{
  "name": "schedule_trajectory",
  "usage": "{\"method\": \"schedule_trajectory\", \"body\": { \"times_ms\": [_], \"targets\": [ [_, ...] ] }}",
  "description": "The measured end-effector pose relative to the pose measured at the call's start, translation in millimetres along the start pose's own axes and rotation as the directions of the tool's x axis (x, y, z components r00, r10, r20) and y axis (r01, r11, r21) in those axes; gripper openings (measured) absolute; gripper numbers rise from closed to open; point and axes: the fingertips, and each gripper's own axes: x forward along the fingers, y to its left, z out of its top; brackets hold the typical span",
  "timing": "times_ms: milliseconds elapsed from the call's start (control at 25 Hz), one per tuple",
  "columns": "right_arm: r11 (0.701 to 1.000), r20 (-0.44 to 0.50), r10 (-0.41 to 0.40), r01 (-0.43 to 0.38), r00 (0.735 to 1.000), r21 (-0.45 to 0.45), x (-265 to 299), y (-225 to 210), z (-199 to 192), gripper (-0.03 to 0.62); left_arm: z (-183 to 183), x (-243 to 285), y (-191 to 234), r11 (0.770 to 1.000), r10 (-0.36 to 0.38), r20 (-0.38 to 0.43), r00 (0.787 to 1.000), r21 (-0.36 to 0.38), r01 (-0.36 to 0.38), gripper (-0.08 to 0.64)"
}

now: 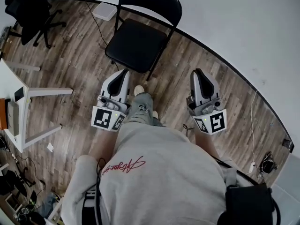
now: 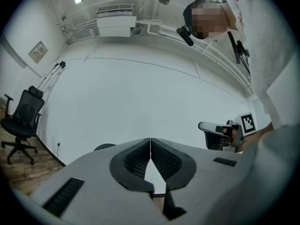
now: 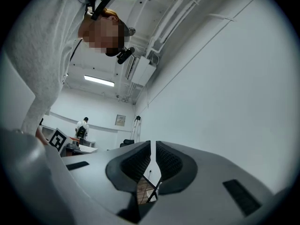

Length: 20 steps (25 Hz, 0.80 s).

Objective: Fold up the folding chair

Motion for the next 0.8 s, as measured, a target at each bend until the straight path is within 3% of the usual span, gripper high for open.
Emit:
{"method": "schedule_trajectory", "body": {
  "times_ms": [240,360,400,480,520,600,680,800],
  "targets": [
    [0.998,-0.050,-0.055,0.054,0.997,-0.020,64,-41,-30,0.026,-14,56,64,0.998,0.042,-0.027,0.999,-0.042,-0.043,0.018],
    [0.996,-0.068,-0.087,0.088,0.994,0.013,95,-63,-52,0.144,-31,83,83,0.996,0.020,-0.075,0.997,-0.090,-0.027,0.020],
    [0.995,-0.081,-0.100,0.102,0.992,0.019,105,-71,-62,0.149,-42,91,89,0.994,0.014,-0.098,0.995,-0.104,-0.025,0.054],
    [0.991,-0.127,-0.130,0.134,0.983,0.024,122,-88,-87,0.163,-69,101,105,0.987,0.029,-0.147,0.989,-0.149,-0.051,0.226],
    [0.988,-0.161,-0.144,0.151,0.976,0.028,127,-97,-103,0.174,-86,103,113,0.980,0.048,-0.177,0.983,-0.183,-0.081,0.261],
    [0.983,-0.235,-0.166,0.181,0.958,0.042,132,-119,-139,0.192,-125,103,128,0.951,0.094,-0.251,0.963,-0.263,-0.161,0.281],
    [0.978,-0.303,-0.178,0.203,0.936,0.053,133,-142,-179,0.206,-173,98,144,0.908,0.146,-0.340,0.929,-0.327,-0.263,0.295],
    [0.971,-0.406,-0.192,0.232,0.893,0.053,129,-167,-243,0.212,-248,73,170,0.807,0.252,-0.480,0.840,-0.376,-0.456,0.304]
  ]
}}
